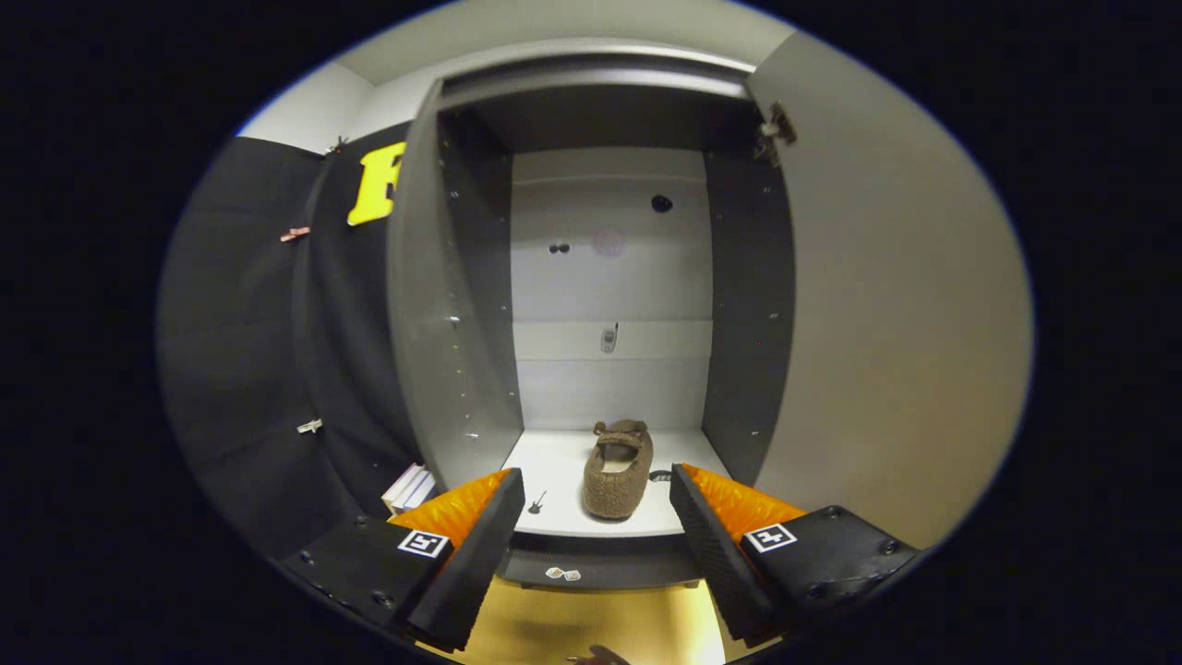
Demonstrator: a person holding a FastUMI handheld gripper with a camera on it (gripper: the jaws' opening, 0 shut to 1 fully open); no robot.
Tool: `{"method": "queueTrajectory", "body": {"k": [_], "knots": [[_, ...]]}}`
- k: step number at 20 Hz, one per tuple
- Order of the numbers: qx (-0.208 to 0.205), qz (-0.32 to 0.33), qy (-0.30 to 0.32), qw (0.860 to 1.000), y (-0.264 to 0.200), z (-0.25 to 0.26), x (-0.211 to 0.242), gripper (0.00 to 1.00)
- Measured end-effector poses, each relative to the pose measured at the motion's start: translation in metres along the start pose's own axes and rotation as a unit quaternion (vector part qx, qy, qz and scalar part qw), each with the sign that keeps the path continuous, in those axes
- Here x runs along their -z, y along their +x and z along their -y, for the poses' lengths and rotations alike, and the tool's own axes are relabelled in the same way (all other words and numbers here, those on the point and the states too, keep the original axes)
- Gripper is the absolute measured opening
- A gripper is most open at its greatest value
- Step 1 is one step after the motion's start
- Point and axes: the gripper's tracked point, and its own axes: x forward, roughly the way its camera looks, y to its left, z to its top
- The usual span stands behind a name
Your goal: Open the shoe cabinet door, grab the shoes and put them into the shoe cabinet, then close the shoe cabinet door.
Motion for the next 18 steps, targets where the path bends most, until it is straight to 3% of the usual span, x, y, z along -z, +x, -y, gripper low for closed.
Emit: {"method": "queueTrajectory", "body": {"k": [5, 10, 14, 18], "knots": [[-0.013, 0.025, -0.002, 1.0, -0.096, 0.016, -0.016, 0.98], [-0.045, 0.008, -0.009, 0.999, -0.179, 0.039, 0.001, 0.98], [-0.035, 0.008, -0.02, 0.999, -0.223, 0.078, 0.01, 0.98], [0.009, 0.035, -0.028, 0.999, -0.256, 0.13, 0.005, 0.98]]}}
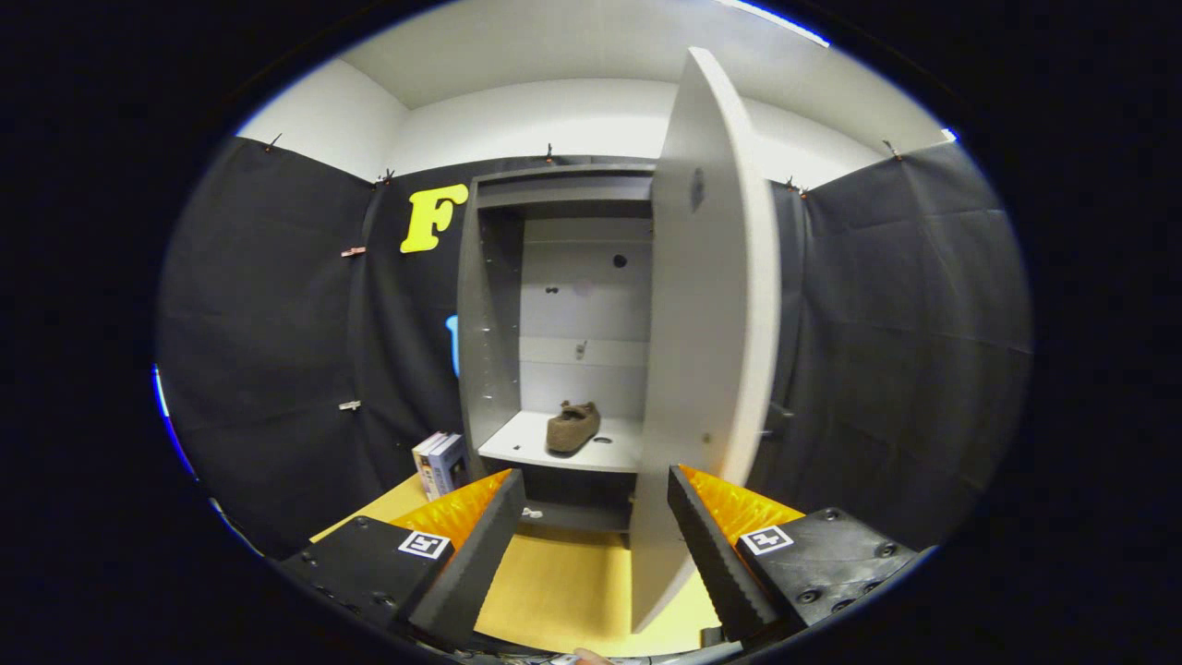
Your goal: Open the shoe cabinet door, grab the shoes and put them into the shoe cabinet, then close the shoe cabinet door.
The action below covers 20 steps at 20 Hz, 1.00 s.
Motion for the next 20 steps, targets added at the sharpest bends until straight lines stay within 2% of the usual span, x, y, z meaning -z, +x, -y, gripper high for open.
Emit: {"method": "queueTrajectory", "body": {"k": [6, 11, 15, 20], "knots": [[0.111, -0.002, 0.03, 0.993, -0.01, 0.091, 0.009, 0.98], [0.152, 0.016, 0.046, 0.987, 0.009, 0.154, 0.008, 0.98], [0.137, -0.003, 0.056, 0.989, 0.055, 0.182, 0.021, 0.98], [0.108, -0.013, 0.053, 0.993, 0.105, 0.193, 0.024, 0.98]]}}
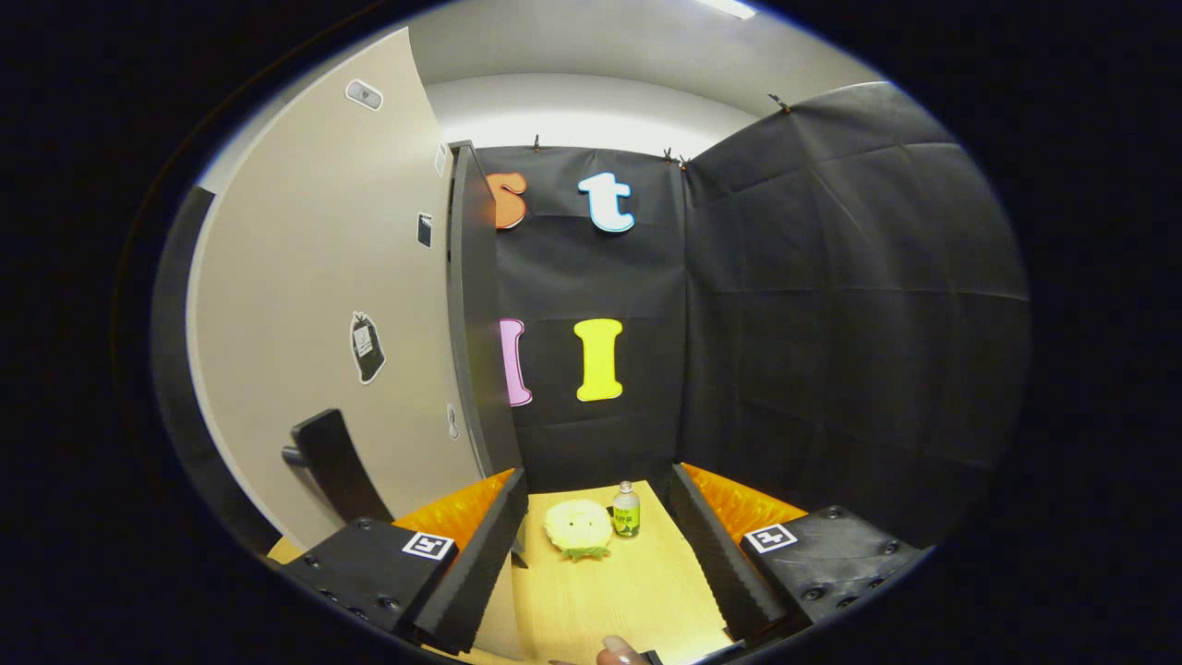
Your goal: Open the shoe cabinet door, grab the shoes and put them into the shoe cabinet, then close the shoe cabinet door.
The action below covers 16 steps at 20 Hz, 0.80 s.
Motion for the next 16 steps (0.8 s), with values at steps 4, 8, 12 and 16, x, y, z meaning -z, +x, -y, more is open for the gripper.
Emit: {"method": "queueTrajectory", "body": {"k": [4, 8, 12, 16], "knots": [[-0.01, 0.003, -0.014, 1.0, 0.019, -0.019, -0.004, 0.97], [-0.021, -0.001, -0.019, 1.0, 0.016, -0.045, 0.0, 0.95], [-0.03, -0.005, -0.024, 0.999, 0.015, -0.087, 0.007, 0.96], [-0.036, -0.004, -0.021, 0.999, 0.008, -0.141, 0.015, 0.96]]}}
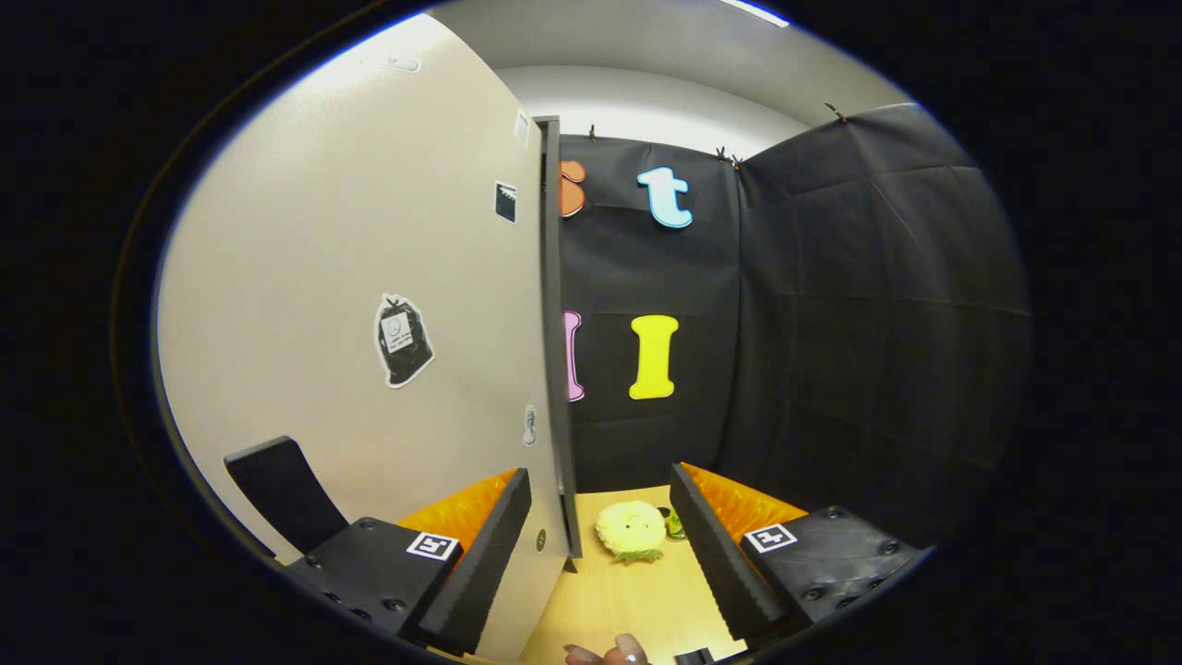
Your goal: Open the shoe cabinet door, grab the shoes and put them into the shoe cabinet, then close the shoe cabinet door.
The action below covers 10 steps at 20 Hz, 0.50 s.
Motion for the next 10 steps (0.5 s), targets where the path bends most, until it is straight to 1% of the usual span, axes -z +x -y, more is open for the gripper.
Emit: {"method": "queueTrajectory", "body": {"k": [4, 10], "knots": [[-0.007, 0.002, 0.014, 1.0, 0.0, -0.056, 0.005, 0.97], [-0.02, 0.014, 0.014, 1.0, 0.005, -0.131, 0.009, 0.98]]}}
